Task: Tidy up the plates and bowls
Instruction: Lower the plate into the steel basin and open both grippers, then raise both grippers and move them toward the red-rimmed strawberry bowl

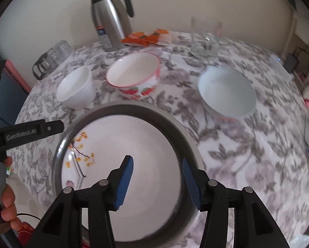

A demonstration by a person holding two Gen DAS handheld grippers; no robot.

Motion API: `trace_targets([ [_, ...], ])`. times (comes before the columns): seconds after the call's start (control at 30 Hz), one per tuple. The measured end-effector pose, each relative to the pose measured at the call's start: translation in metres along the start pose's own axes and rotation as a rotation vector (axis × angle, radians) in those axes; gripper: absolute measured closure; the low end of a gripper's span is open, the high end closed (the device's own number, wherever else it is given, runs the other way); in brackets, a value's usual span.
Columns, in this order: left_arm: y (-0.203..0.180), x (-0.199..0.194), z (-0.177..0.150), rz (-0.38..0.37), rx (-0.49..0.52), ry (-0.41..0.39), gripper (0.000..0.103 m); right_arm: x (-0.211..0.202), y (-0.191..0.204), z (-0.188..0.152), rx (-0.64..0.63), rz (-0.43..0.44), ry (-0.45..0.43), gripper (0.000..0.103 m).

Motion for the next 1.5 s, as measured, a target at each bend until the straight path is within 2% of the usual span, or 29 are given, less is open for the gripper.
trace_targets([
  [0.13,0.003,-0.006,0.005,0.007,-0.038,-0.022,0.029,0.004,0.007,0.003,-0.021,0.022,-0.005,0.049],
  [0.3,0.004,-0.006,0.004,0.016,-0.051,-0.028,0.029,0.010,0.011,-0.004,-0.041,0.041,0.009,0.049],
  [0.63,0.015,-0.008,0.001,-0.036,-0.106,-0.042,0.029,0.008,0.017,-0.014,-0.069,0.048,-0.007,0.049],
  [0.7,0.016,-0.009,0.001,-0.046,-0.105,-0.049,0.023,0.007,0.016,-0.014,-0.065,0.043,-0.015,0.049],
  [0.73,0.017,-0.009,0.002,-0.050,-0.108,-0.051,0.015,0.005,0.015,-0.014,-0.062,0.041,-0.019,0.049],
  [0.77,0.018,-0.010,0.002,-0.052,-0.111,-0.055,0.014,0.004,0.015,-0.013,-0.060,0.040,-0.024,0.049],
  [1.0,0.031,-0.011,0.006,-0.079,-0.141,-0.078,0.014,-0.005,0.017,-0.015,-0.036,0.035,-0.057,0.049],
  [1.17,0.036,-0.012,0.010,-0.088,-0.122,-0.091,0.014,-0.010,0.013,-0.015,0.009,0.026,-0.074,0.049],
  [1.5,0.061,-0.019,0.025,-0.210,-0.156,-0.111,0.014,-0.017,0.013,-0.011,0.064,-0.028,-0.093,0.049],
])
Point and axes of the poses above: each gripper's, at about its wrist camera, not at the fingertips, and x roughly the way its jaws point, y to its left, z to its top, the point moved 10 cm from there along x, roughly the way its jaws point, and after that the axes turned 14 degrees about y, right-handed, at the moved point
